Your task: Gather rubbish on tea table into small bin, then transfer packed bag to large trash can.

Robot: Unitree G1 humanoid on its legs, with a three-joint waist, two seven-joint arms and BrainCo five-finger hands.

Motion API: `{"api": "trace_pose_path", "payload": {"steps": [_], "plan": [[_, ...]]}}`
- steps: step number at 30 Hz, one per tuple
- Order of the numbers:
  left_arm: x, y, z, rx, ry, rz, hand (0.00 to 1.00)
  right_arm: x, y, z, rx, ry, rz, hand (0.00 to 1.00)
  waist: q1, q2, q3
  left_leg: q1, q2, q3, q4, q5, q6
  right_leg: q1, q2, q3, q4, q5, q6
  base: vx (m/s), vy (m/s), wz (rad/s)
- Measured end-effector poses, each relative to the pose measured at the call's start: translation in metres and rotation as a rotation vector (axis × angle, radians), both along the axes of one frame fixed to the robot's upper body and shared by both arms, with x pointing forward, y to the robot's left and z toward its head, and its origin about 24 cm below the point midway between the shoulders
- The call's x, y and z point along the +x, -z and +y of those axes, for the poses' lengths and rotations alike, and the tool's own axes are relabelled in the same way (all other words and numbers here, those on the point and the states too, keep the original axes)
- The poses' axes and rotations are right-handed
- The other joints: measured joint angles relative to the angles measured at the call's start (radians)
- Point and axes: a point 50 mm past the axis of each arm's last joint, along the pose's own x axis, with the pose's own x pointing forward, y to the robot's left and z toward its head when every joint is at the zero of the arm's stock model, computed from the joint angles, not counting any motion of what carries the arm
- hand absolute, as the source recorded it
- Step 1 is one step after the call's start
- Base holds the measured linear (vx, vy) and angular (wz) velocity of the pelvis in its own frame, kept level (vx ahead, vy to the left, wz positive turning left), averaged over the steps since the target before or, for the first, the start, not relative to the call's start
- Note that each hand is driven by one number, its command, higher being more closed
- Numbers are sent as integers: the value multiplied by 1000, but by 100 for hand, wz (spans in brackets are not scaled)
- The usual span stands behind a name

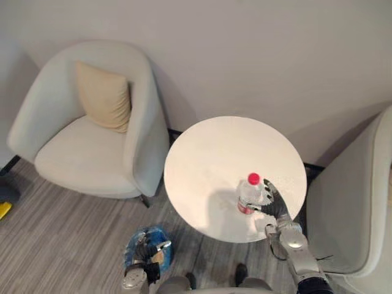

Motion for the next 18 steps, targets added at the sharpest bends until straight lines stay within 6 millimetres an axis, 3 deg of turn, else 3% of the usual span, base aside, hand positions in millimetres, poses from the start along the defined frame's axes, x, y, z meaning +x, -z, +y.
{"api": "trace_pose_path", "payload": {"steps": [7,8,18], "plan": [[-15,8,-2,5,19,61,0,13,-3,9,-51,-38,-14,0,1,-12,14,-9,-2,-16,-62,40,-14,-14,2,-7,-37,34,-7,-127,-29,4],[-15,8,-3,3,24,61,0,18,-6,9,-58,-33,-27,100,2,-12,14,-25,-2,-16,-65,43,-18,-27,1,-7,-36,33,-7,-119,-22,-3],[-4,3,-5,4,31,19,0,68,-40,26,-56,-55,-147,100,31,5,56,-77,-5,-55,-62,67,-14,-60,0,-46,-53,54,-6,1,-15,12]]}}
